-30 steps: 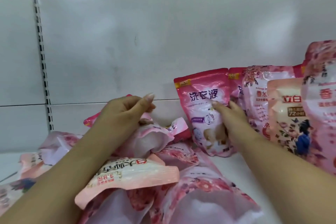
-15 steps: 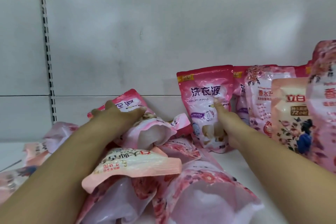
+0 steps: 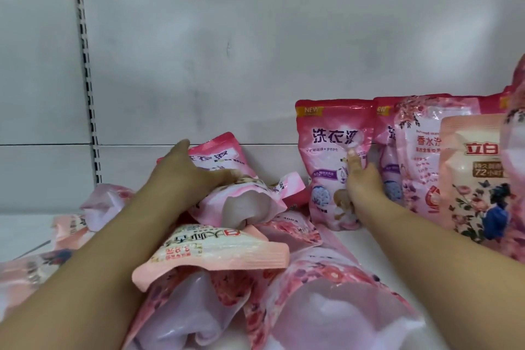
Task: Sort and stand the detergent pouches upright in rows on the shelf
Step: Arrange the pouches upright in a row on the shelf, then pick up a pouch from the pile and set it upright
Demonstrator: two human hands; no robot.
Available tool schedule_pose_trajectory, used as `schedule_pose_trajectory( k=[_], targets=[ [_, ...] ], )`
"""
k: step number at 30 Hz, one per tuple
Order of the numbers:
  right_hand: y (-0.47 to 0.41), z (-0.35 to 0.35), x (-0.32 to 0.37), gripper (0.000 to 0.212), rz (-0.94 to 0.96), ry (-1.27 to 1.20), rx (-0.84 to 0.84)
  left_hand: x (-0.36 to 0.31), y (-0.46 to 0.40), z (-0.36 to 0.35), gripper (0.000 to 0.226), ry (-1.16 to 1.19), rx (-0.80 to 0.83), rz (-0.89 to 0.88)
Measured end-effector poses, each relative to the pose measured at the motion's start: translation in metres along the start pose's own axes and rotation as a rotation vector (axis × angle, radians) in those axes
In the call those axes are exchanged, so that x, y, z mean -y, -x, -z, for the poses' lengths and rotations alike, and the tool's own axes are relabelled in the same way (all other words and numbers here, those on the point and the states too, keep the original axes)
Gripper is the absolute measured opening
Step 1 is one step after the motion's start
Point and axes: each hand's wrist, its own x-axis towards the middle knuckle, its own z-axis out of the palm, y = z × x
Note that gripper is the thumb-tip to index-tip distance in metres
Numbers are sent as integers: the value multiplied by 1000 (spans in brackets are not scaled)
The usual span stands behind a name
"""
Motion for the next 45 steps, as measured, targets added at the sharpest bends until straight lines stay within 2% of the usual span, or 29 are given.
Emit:
schedule_pose_trajectory(
  k=[2, 3, 6, 7, 9, 10, 11, 12, 13, 14, 16, 20, 23, 24, 27, 28, 29, 31, 32, 33, 35, 38, 39, 40, 42, 45],
  targets=[
    [1, 0, 1, 59, -17, 16, -5, 4, -3, -1, 93, 126, -29, -31],
    [2, 1, 1, 59, -35, 34, -8, 5, -3, -1, 93, 267, -38, -10],
    [9, 3, 2, 61, 38, 185, -31, 3, -2, -1, 90, 672, -13, 168],
    [12, 4, 4, 66, 108, 249, -37, 4, -1, -1, 83, 708, 0, 202],
    [21, 6, 13, 78, 261, 315, -50, 4, -1, -3, 43, 684, 12, 184],
    [27, 6, 17, 81, 336, 341, -63, 4, 0, -3, 33, 672, 7, 173],
    [33, 5, 22, 81, 406, 385, -71, 4, 0, -3, 32, 676, 14, 171],
    [39, 3, 27, 77, 460, 426, -57, 5, -1, -4, 48, 698, 22, 166],
    [44, 1, 31, 69, 493, 442, -7, 5, -1, -5, 72, 727, 17, 160],
    [52, -2, 35, 57, 494, 392, 78, 5, 1, -5, 87, 740, -5, 126],
    [73, -10, 43, 38, 385, 177, 326, 1, 6, -5, 94, 743, -38, -22],
    [81, -22, 46, 61, 106, -39, 685, -7, 19, -3, 91, 803, -19, -367],
    [82, -20, 50, 72, -98, -295, 935, -13, 25, 0, 94, 915, 63, -455],
    [81, -20, 49, 70, -115, -346, 942, -15, 26, 1, 91, 957, 89, -442],
    [82, -22, 48, 32, -80, -496, 855, -17, 21, 1, 57, 1123, 93, -310],
    [84, -23, 50, 23, -81, -553, 823, -16, 17, 1, 52, 1151, 102, -237],
    [84, -23, 52, 15, -69, -598, 800, -15, 14, 1, 56, 1167, 164, -154],
    [85, -21, 55, 5, -14, -652, 786, -16, 16, 0, 71, 1156, 451, -37],
    [86, -19, 57, 5, 19, -656, 785, -18, 20, -2, 68, 1128, 555, -22],
    [85, -18, 58, 5, 46, -646, 785, -17, 20, -3, 61, 1109, 589, -38],
    [84, -12, 60, 10, 69, -622, 837, -17, 19, -4, 50, 1080, 493, -106],
    [84, -4, 64, 53, 55, -615, 928, -15, 18, -4, 46, 1052, 439, -190],
    [85, -3, 66, 57, 44, -625, 906, -14, 19, -5, 46, 1062, 439, -198],
    [86, -2, 68, 52, 41, -646, 873, -14, 21, -5, 51, 1073, 448, -210],
    [87, -4, 69, 26, 53, -694, 797, -14, 23, -5, 67, 1081, 524, -243],
    [83, -6, 73, 9, 74, -771, 684, -17, 22, -5, 61, 1059, 551, -228]
  ],
)
